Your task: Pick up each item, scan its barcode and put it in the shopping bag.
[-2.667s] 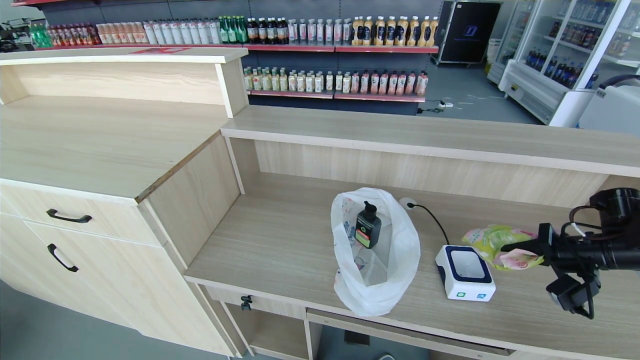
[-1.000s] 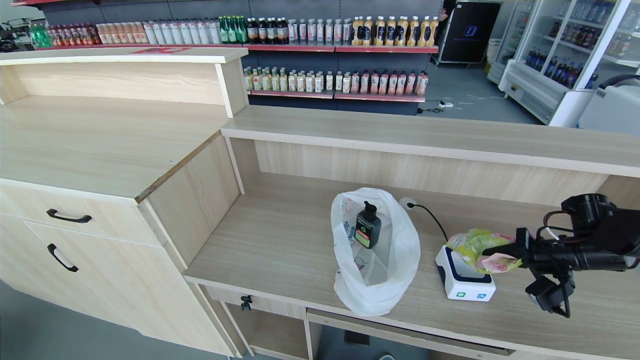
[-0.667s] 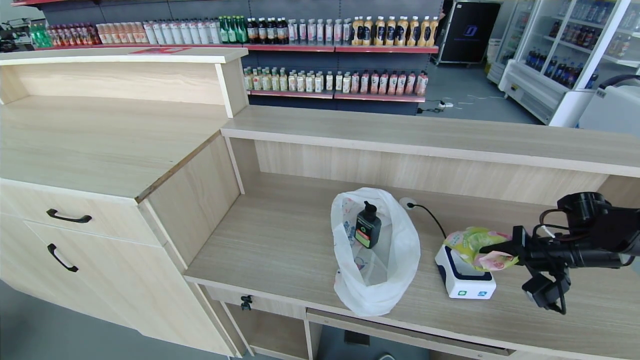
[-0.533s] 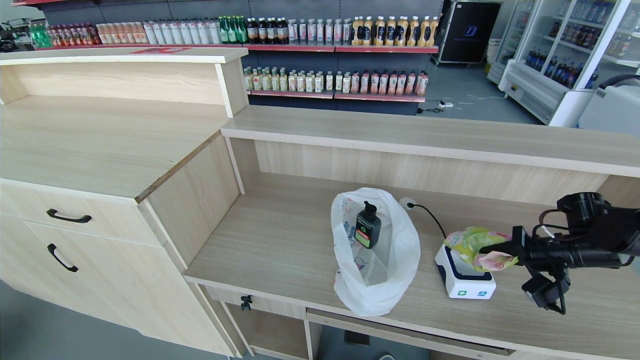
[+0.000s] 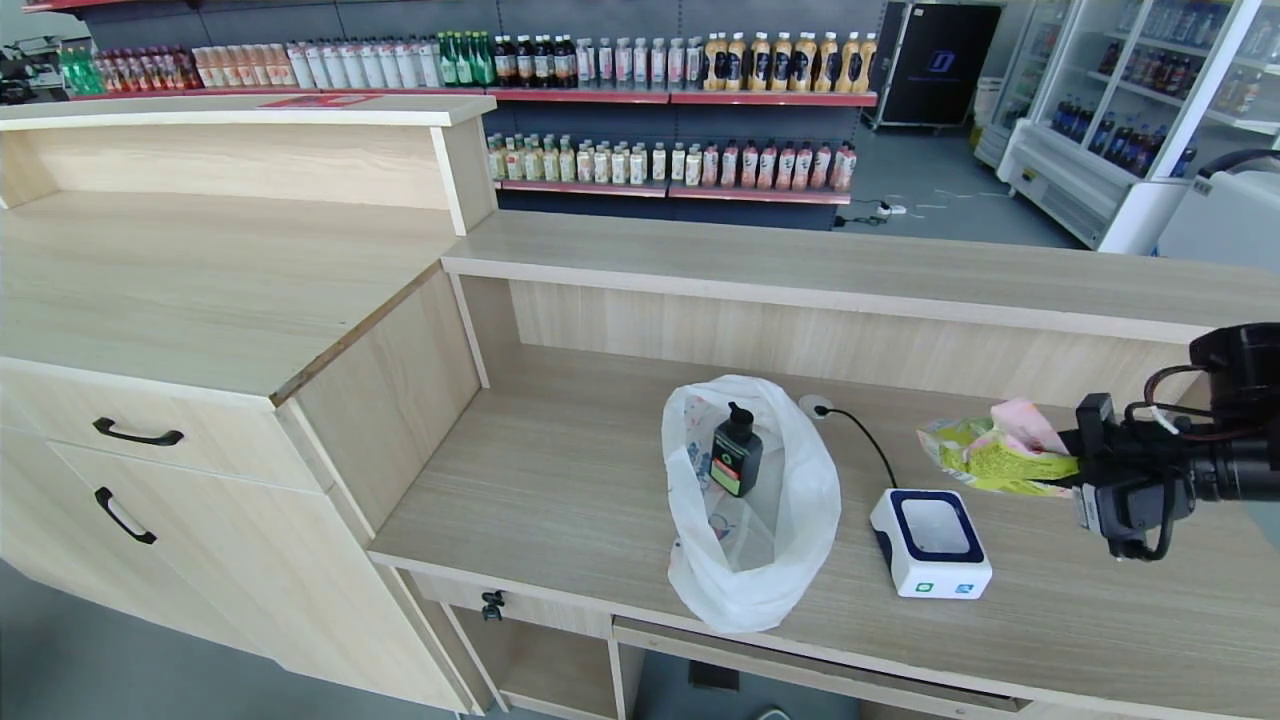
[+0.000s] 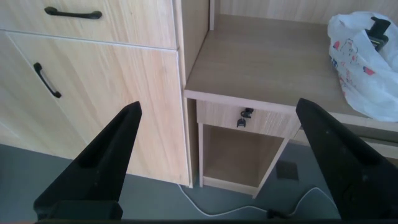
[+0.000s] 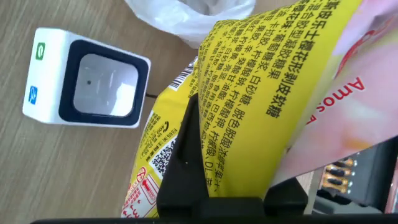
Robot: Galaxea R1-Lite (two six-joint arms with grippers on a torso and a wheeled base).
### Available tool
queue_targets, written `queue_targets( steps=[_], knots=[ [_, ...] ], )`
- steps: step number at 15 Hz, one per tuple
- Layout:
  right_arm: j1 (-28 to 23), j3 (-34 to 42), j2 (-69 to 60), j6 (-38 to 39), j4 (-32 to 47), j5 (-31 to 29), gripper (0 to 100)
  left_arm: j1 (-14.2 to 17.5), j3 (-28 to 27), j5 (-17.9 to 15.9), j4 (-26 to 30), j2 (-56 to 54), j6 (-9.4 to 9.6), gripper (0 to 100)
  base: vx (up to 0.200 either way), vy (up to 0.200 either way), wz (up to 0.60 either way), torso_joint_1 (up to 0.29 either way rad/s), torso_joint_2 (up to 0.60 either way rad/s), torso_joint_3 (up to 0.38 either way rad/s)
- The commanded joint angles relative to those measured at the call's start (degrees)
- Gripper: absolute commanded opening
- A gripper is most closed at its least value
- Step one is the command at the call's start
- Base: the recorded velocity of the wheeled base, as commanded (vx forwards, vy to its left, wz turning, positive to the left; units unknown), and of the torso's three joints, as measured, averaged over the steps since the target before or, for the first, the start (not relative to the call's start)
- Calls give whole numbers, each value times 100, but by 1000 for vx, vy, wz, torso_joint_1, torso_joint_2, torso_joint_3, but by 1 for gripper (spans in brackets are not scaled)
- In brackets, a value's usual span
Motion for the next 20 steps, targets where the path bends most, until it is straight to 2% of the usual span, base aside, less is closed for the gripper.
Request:
queue_targets(
  steps=[1, 3, 4, 5, 7, 8, 11, 14, 17, 18, 20],
  knots=[
    [71, -68, -1499, 2724, -340, -5, 0, 0, 0, 0, -1, -2, 3, 100, 0, 0, 0, 0, 0, 0],
    [-210, -24, -1886, 5396, -1281, -541, 0, 0, 0, 0, -1, -2, 3, 100, 0, 0, 0, 0, 0, 0],
    [-254, 55, -2000, 6020, -1439, -831, 0, 0, 0, 0, -1, -2, 3, 100, 0, 0, 0, 0, 0, 0],
    [-333, 328, -2237, 7383, -1676, -1806, 0, 0, 0, 0, -1, -2, 3, 100, 0, 0, 0, 0, 0, 0],
    [-324, 679, -2483, 7866, -1826, -2290, 0, 0, 0, 0, -1, -2, 3, 100, 0, 0, 0, 0, 0, 0],
    [-491, 1136, -2721, 7884, -1940, -2298, 0, 0, 0, 0, -1, -2, 3, 100, 0, 0, 0, 0, 0, 0],
    [-553, 1373, -2958, 7892, -1870, -2298, 0, 0, 0, 0, -1, -2, 3, 100, 0, 0, 0, 0, 0, 0],
    [-52, 1356, -3011, 7998, -1940, -2360, 0, 0, 0, 0, -1, -2, -5, 100, 0, 0, 600, 2, 1, 2],
    [933, 987, -2694, 8903, -1931, -2993, 0, 0, 0, 0, -1, -2, 3, 100, 0, 0, 600, 2, 2, 2],
    [1267, 908, -2439, 9114, -1922, -2905, 0, 0, 0, 0, -1, -2, 3, 100, 0, 0, 0, 0, 0, 0],
    [1539, 846, -1868, 9140, -1905, -2738, 0, 0, 0, 0, -1, -2, -5, 100, 0, 0, 0, 0, 0, 0]
  ],
)
